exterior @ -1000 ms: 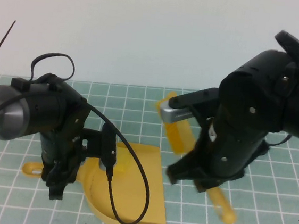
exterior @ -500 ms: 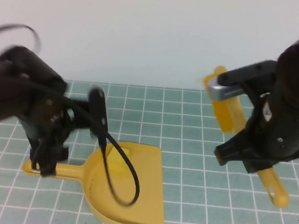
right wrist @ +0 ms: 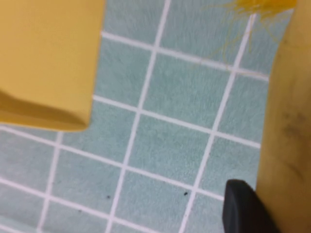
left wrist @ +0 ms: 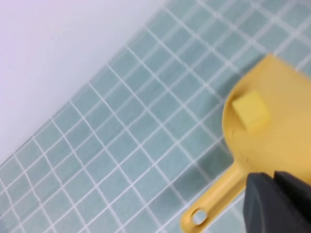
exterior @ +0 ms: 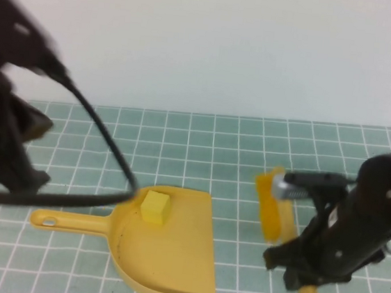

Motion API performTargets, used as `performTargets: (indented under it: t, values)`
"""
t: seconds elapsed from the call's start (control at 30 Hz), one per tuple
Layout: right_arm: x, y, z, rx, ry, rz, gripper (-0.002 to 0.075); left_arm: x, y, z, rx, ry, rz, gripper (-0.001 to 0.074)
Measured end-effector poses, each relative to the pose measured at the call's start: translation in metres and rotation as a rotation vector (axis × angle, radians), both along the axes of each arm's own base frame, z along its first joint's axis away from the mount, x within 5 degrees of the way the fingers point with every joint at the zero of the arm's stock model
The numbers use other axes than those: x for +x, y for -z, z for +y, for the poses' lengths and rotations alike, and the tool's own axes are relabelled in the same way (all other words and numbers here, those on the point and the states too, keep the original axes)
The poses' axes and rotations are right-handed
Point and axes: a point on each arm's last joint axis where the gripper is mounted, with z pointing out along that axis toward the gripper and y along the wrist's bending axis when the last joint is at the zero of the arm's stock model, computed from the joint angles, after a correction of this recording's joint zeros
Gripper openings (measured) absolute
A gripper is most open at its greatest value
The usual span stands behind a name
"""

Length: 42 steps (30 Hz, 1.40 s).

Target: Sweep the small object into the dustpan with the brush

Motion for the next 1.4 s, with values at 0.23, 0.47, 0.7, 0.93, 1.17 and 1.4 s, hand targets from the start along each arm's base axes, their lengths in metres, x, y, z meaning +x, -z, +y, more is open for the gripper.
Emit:
performTargets:
  t: [0.23,0.47,0.7,0.93,1.17,1.4]
  values:
    - [0.004,0.034,0.010,0.031,-0.022,0.071,0.0167,-0.037,-0.025,0.012,-0.207,-0.048,-0.062,0.0000]
    - [0.007,0.038,0.013,0.053,-0.014,0.054,0.0174,-0.081,-0.056,0.041,-0.417,-0.127,-0.246,0.0000]
    - [0.007,0.038,0.013,0.054,-0.057,0.042,0.0302,-0.115,-0.066,0.066,-0.511,-0.324,-0.356,-0.0001]
    - [-0.002,-0.003,0.008,0.101,-0.103,-0.036,0.0372,-0.144,-0.072,0.075,-0.512,-0.464,-0.490,-0.0001]
    - [-0.042,-0.093,-0.015,0.222,-0.117,-0.212,0.0375,-0.168,-0.075,0.070,-0.569,-0.439,-0.544,-0.0001]
    - [-0.104,-0.156,-0.051,0.304,-0.136,-0.302,0.0241,-0.150,-0.014,0.076,-0.661,-0.519,-0.544,-0.0001]
